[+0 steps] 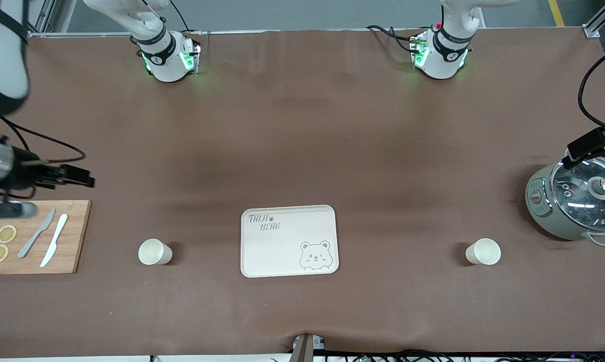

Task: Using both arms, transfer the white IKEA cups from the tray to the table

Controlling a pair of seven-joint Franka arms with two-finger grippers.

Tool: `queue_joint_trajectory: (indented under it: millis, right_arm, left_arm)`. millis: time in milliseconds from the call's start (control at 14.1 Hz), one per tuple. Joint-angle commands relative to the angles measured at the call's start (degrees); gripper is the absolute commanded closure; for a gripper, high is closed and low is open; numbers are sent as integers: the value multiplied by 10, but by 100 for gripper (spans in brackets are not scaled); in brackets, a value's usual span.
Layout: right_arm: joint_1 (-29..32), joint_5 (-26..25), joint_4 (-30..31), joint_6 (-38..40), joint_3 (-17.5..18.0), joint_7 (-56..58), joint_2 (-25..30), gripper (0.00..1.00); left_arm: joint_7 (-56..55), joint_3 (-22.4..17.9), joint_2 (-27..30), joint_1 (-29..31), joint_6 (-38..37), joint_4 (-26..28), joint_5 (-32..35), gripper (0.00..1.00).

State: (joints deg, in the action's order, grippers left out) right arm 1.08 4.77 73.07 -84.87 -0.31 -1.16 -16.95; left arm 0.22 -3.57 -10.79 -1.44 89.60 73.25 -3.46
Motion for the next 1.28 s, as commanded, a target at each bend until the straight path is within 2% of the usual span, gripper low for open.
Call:
queue_joint_trajectory:
  millis: [0,284,568,1208]
  right_arm:
    - [46,1,19,26,7,-10,54,0]
    - [56,-37,32,10,7,-10,62,0]
    - [55,-38,135,-97,8,29,91,0]
    - [24,-62,139,-98,12,28,96,0]
  left_arm:
    - [2,2,14,-1,-9,7,10,0]
    - [2,8,14,-1,-9,7,10,0]
    - [0,10,14,-1,-9,7,11,0]
    - [-4,11,13,-1,-9,7,10,0]
